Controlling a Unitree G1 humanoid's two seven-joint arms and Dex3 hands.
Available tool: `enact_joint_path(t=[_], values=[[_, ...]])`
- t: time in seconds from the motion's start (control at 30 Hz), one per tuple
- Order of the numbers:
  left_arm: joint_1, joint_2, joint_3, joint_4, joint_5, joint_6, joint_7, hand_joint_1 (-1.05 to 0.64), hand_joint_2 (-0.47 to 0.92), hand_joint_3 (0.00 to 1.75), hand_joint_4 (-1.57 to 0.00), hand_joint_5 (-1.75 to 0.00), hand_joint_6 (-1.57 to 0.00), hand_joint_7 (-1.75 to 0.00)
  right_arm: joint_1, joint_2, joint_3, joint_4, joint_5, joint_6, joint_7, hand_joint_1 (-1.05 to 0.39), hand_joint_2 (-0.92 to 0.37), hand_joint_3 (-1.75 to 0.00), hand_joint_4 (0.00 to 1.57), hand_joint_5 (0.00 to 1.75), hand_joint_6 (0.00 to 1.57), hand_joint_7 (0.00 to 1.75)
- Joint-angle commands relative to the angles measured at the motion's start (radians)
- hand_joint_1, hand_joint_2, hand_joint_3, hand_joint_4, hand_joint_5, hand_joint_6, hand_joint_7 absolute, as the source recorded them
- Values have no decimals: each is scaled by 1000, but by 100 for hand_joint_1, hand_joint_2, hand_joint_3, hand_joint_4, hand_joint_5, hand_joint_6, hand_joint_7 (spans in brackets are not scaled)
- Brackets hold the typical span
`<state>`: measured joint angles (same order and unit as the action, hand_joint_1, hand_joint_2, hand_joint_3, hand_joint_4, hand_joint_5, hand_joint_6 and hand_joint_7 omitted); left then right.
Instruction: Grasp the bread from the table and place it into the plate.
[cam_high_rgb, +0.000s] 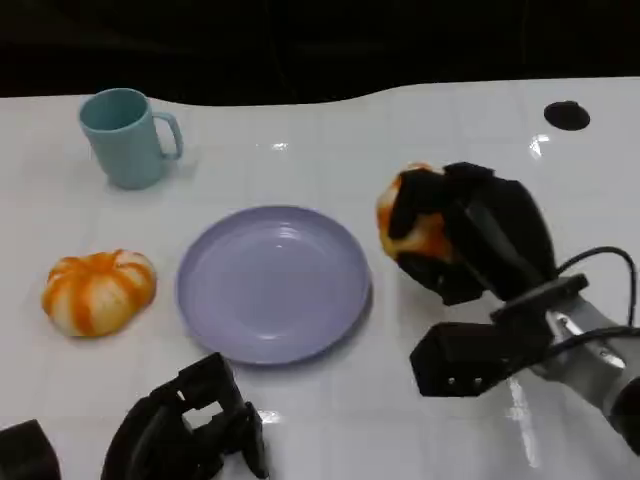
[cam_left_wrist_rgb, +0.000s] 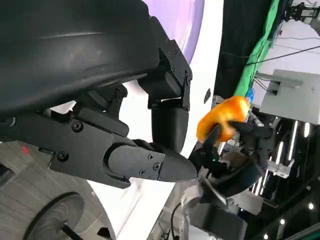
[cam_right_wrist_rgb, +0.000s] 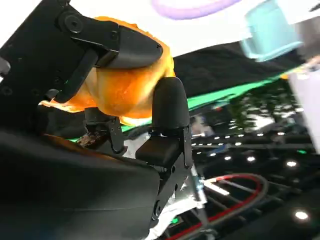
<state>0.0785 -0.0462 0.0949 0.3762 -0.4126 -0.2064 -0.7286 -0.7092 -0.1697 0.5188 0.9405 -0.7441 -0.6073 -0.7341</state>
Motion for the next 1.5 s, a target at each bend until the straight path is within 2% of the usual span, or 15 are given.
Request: enact_joint_path(t=[0.03,0.13,0.3,0.57,0.63,0.7,0.73,0.8,0.83,0.87,0.93,0.97,1.0,1.1,1.5], values=[[8,11,2,-11,6,-9,16,-65,92,21,-82,-175,-71,-158,-17,38,-12,-32,32,-29,59,-11,-21,-153,102,175,79,168],[7,9,1,-7,5,-16,12,-64,92,21,-82,-175,-70,-159,-37,80,-11,-22,50,-43,113,-12,-22,-153,102,175,75,174],[13,12,-2,-16,5,-11,12,-65,92,21,-81,-175,-70,-159,-71,152,3,28,34,-31,124,-12,-25,-143,103,175,76,175],[24,11,-3,-28,-1,-7,7,-64,92,22,-81,-175,-69,-158,-93,223,5,109,43,-11,166,-11,-31,-135,97,175,76,168],[27,11,-5,-33,4,-5,14,-63,92,22,-80,-175,-69,-157,-97,235,4,128,43,-5,166,-11,-32,-133,93,174,85,138],[28,11,-6,-35,6,-7,15,-64,92,22,-80,-175,-69,-157,-99,241,0,142,48,1,179,-14,-36,-120,88,161,86,111],[29,11,-6,-37,5,-6,16,-64,92,22,-80,-175,-69,-157,-99,245,-4,146,55,9,198,-19,-44,-99,80,146,82,88],[29,10,-6,-37,5,-8,15,-65,92,21,-80,-175,-69,-157,-100,249,-10,151,69,23,246,-24,-55,-78,63,121,73,57],[29,10,-7,-38,7,-9,15,-65,92,21,-80,-175,-69,-157,-102,248,-10,151,75,31,282,-25,-58,-72,61,114,72,48],[29,10,-8,-38,9,-10,16,-64,92,21,-80,-175,-69,-157,-103,247,-9,149,80,37,308,-31,-65,-62,45,97,63,37],[28,10,-8,-37,11,-15,14,-64,92,21,-80,-175,-69,-157,-104,243,-5,142,85,53,360,-42,-84,-30,30,68,53,15],[28,9,-7,-36,10,-16,13,-65,92,22,-80,-175,-69,-157,-103,242,-5,137,91,62,388,-48,-88,-25,22,61,46,9],[27,9,-7,-35,9,-17,12,-65,92,22,-80,-175,-69,-158,-102,241,-6,132,94,68,408,-56,-90,-24,9,58,38,4],[28,8,-6,-34,9,-17,13,-65,92,21,-80,-175,-69,-158,-94,235,-10,102,104,100,476,-67,-92,-27,1,45,26,1],[27,12,-6,-31,8,-24,10,-67,92,21,-81,-175,-69,-160,-56,200,-5,15,110,145,558,-72,-92,-29,0,38,25,1]])
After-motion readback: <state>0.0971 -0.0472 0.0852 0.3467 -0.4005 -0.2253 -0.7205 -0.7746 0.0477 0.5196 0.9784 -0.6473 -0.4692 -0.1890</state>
